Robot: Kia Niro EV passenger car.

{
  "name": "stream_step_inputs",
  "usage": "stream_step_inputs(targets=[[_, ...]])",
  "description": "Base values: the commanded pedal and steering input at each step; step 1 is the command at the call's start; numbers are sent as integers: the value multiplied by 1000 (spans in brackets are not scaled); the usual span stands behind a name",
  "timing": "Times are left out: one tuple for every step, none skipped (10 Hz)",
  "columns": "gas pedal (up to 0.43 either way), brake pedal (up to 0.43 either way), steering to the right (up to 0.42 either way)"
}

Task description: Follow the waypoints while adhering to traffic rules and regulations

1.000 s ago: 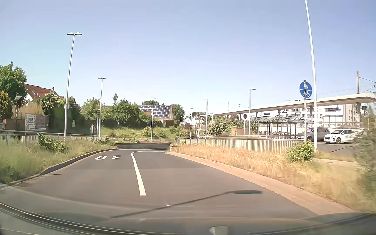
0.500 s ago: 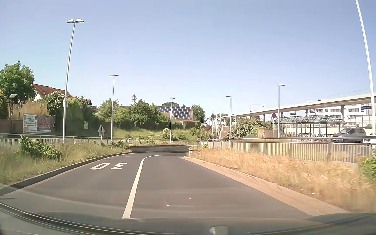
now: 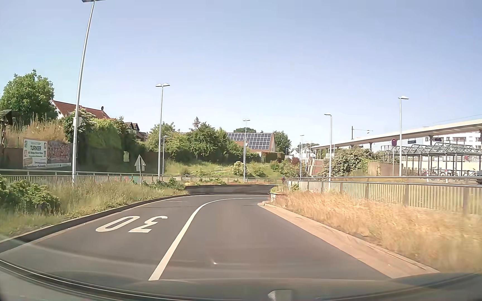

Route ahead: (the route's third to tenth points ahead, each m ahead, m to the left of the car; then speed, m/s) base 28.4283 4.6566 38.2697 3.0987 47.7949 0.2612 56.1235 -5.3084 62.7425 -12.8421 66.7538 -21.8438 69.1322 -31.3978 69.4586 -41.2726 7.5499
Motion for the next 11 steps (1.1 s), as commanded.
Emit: stream_step_inputs(targets=[[20, 30, -83], [20, 30, -75], [20, 30, -68], [20, 30, -58], [20, 30, -51], [20, 30, -41], [20, 30, -32], [20, 30, -26], [20, 30, -21], [20, 30, -21], [20, 30, -15]])
